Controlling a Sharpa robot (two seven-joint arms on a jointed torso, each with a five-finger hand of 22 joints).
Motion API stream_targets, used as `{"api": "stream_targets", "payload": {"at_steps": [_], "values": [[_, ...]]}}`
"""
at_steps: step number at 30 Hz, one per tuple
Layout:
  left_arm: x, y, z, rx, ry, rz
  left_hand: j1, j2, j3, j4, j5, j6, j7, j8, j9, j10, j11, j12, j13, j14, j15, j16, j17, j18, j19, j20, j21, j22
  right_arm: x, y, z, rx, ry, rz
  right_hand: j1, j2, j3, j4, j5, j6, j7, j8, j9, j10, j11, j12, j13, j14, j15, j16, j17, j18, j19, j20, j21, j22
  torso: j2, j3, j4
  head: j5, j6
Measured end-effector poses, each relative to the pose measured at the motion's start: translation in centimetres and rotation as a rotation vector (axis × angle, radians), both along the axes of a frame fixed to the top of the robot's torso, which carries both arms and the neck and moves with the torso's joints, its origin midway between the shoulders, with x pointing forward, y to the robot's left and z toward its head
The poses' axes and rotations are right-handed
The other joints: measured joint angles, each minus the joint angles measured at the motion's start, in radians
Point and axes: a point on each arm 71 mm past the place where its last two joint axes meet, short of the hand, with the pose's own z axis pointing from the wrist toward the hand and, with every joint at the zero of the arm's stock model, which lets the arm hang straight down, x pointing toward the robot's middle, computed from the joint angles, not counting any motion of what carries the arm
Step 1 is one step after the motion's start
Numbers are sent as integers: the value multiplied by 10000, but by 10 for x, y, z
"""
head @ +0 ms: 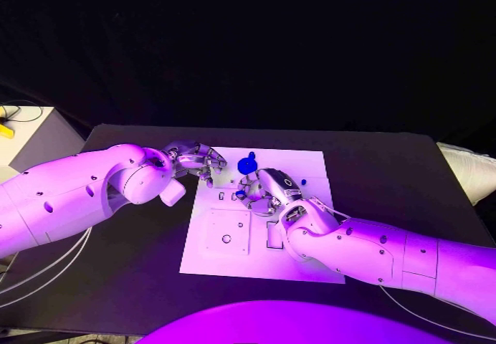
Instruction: Assemble the parts on the task board
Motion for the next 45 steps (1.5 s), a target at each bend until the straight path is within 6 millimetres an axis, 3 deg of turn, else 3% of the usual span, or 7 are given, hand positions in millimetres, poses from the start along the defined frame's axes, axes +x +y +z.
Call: {"api": "stream_targets", "payload": {"at_steps": [45], "values": [[0,0,0,120,28,-18,0,0,0,0,0,0,0,-1,-12,1,-1,38,-12,1,-1,0,-12,0,0,0,0,8,3,4,-4,-169,-102,-20,158,159,87,-87,-3,-17,-17,-5,-30,-90,41,89,-250,1,0,97,26,-1,24,-23,191,205,-2,4,-4,66,-118]]}}
